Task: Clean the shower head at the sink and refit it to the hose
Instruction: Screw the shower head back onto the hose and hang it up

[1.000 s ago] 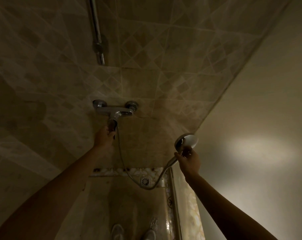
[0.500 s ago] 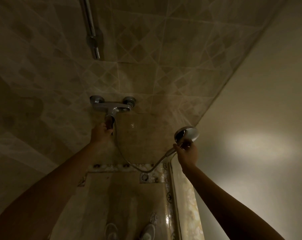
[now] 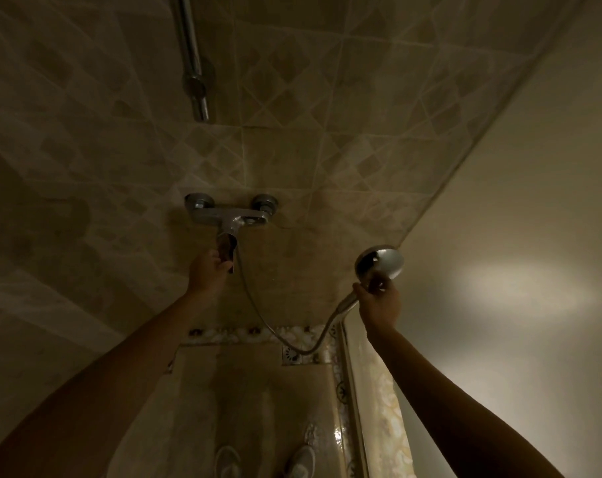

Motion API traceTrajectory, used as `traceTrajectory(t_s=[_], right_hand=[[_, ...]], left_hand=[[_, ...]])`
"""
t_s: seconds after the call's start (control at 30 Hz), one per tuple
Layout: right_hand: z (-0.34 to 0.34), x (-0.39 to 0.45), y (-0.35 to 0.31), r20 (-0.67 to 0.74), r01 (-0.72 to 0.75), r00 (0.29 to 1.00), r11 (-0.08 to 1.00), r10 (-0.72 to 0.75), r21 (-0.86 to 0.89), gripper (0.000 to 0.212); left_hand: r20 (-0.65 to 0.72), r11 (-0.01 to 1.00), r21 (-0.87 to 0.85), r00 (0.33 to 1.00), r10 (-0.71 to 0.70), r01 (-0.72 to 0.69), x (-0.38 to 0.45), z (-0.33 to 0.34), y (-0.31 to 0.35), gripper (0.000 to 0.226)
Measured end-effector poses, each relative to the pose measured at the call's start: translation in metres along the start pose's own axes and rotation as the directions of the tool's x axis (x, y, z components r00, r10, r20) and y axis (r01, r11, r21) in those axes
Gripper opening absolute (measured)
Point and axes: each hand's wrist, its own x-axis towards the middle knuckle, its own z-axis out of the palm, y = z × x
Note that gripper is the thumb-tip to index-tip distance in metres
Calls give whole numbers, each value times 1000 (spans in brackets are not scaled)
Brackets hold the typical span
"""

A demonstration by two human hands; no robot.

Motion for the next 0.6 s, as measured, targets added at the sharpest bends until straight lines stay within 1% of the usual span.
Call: traceTrajectory(t_s=[0.03, 0.07, 0.13, 0.23, 0.3, 0.43, 0.53, 0.6], right_hand=[[-1, 2, -2, -26, -22, 999, 1000, 22, -6, 46], [-1, 3, -2, -23, -18, 1000, 999, 17, -31, 47], [-1, 2, 0, 6, 23, 1000, 998, -23, -64, 47], [0, -3, 2, 8, 28, 1000, 995, -28, -100, 46], [2, -6, 6, 34, 58, 998, 990, -54, -126, 43], [7, -6, 3, 32, 92, 996, 988, -89, -124, 33], [12, -3, 1, 36, 131, 991, 983, -127, -127, 34], [15, -1, 2, 32, 133, 991, 982, -130, -131, 34]], left_hand=[[-3, 1000, -2, 1000, 1, -1, 0, 0, -1, 21], [-6, 1000, -7, 1000, 5, -5, 0, 2, -2, 19], [-20, 1000, -15, 1000, 8, -8, 0, 4, -3, 18], [-34, 1000, -4, 999, 9, -9, 0, 5, -6, 21], [-26, 1000, -15, 1000, 15, -15, 0, 5, -8, 22], [-39, 999, -27, 999, 34, -35, 0, 6, -10, 19], [-53, 997, -65, 998, 40, -43, -1, 8, -12, 15], [-71, 997, -49, 996, 61, -64, -1, 10, -15, 14]])
